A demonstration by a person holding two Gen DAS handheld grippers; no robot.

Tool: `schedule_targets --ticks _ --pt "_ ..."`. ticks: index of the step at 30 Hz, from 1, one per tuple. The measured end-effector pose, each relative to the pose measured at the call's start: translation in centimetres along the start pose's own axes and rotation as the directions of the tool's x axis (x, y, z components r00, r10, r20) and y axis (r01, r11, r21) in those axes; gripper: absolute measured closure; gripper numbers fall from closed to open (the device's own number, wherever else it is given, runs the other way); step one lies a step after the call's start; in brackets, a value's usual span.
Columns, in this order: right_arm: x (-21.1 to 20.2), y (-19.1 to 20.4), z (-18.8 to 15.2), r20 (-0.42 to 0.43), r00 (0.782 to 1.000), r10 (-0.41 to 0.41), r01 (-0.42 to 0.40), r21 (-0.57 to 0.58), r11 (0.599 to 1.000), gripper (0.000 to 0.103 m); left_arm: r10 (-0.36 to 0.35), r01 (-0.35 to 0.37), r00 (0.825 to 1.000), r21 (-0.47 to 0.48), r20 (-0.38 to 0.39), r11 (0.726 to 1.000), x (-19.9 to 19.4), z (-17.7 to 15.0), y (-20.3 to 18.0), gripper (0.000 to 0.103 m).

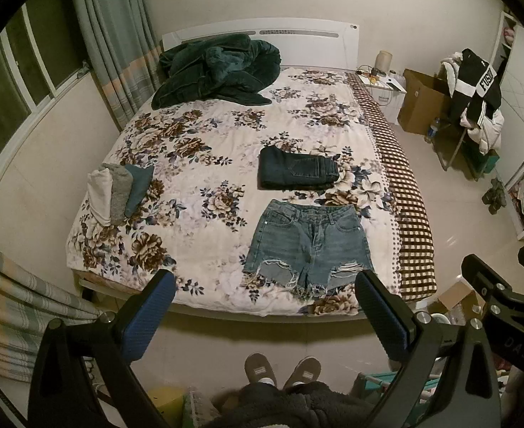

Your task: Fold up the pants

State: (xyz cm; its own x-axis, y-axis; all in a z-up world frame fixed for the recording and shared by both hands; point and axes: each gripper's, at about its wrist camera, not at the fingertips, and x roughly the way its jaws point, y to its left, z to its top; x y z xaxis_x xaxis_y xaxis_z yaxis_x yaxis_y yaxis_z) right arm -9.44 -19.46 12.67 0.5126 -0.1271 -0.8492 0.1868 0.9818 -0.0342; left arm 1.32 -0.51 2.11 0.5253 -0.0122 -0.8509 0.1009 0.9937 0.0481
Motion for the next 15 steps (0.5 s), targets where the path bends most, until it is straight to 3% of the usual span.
schedule_targets --ticks 15 --pt "-0.28 0.03 0.11 0.004 1.000 0.002 -0.002 0.001 1.000 0.000 -0.004 0.004 1.000 -0.001 0.004 1.000 0.01 0.09 0.07 0.000"
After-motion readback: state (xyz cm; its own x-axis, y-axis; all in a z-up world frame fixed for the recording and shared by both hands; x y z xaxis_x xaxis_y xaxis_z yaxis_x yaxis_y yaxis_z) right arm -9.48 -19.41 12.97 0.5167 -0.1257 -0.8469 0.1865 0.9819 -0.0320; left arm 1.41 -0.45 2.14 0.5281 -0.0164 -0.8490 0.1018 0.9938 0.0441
